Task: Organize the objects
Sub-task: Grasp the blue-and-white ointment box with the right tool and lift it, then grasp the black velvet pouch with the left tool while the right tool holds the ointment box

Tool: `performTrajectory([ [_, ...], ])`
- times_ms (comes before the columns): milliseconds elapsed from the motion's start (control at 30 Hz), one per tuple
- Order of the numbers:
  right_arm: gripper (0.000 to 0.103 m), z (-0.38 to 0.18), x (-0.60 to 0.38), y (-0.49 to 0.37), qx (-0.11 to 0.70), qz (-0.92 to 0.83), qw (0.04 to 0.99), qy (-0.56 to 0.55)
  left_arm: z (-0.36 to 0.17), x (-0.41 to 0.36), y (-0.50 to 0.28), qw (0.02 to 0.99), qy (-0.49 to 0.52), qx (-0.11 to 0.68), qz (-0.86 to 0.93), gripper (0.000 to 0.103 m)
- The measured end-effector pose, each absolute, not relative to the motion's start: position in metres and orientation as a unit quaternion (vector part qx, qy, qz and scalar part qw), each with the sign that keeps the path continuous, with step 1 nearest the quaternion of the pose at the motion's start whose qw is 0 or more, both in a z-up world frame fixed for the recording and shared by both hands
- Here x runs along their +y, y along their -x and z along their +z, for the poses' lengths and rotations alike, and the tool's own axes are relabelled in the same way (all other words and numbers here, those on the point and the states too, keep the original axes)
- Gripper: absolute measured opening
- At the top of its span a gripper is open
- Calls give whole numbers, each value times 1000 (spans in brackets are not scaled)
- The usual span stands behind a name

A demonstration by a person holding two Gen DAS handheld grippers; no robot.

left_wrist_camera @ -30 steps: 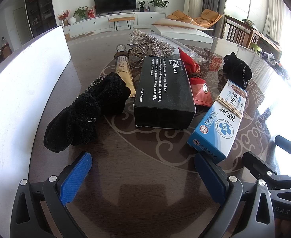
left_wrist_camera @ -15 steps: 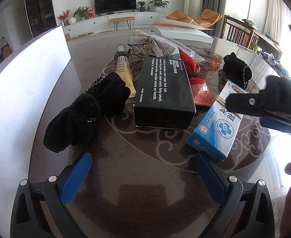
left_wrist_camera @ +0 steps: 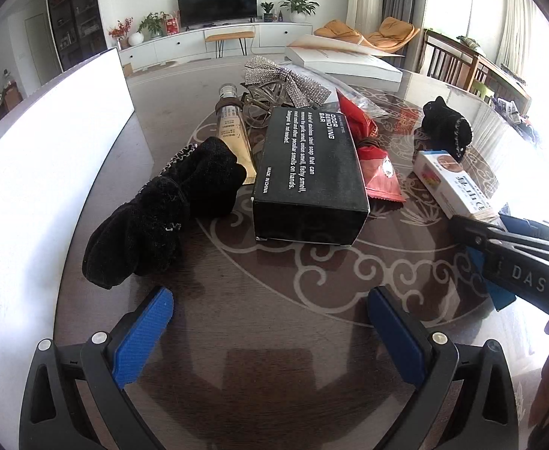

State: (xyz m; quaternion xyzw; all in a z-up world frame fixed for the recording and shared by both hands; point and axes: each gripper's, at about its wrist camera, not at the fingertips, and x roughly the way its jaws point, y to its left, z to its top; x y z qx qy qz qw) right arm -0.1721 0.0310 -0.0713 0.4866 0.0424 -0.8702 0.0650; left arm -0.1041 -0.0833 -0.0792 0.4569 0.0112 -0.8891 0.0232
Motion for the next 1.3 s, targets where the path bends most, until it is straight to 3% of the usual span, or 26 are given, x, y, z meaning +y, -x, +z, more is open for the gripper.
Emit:
performTrajectory([
  [200,46,-78,65,138,29,-887,56,-457,-79,-83,104,23,-457,11,-889,103],
  [267,55,-79,70,134,31,-891,57,-449,-79,-83,104,23,-457,11,-889,103],
  [333,78,-83,71,130,29,-892,56,-448,-79,-83,104,23,-457,11,-889,103],
  [500,83,-80,73,127,27,-894,57,-443,-79,-83,104,23,-457,11,-889,103],
  [600,91,-76,66,126,30,-892,53,-448,-78,-84,102,4,-464,2,-886,103],
  [733,93,-75,67,125,28,-892,52,-449,-70,-94,95,-28,-522,13,-853,103],
  [867,93,-74,68,125,28,-892,52,-449,-44,-116,95,-42,-502,60,-861,103],
  [1100,93,-74,68,124,28,-892,53,-449,-45,-127,147,18,-517,0,-856,103],
  [1300,94,-74,67,125,25,-892,55,-448,-48,-114,169,101,-499,-127,-852,103],
])
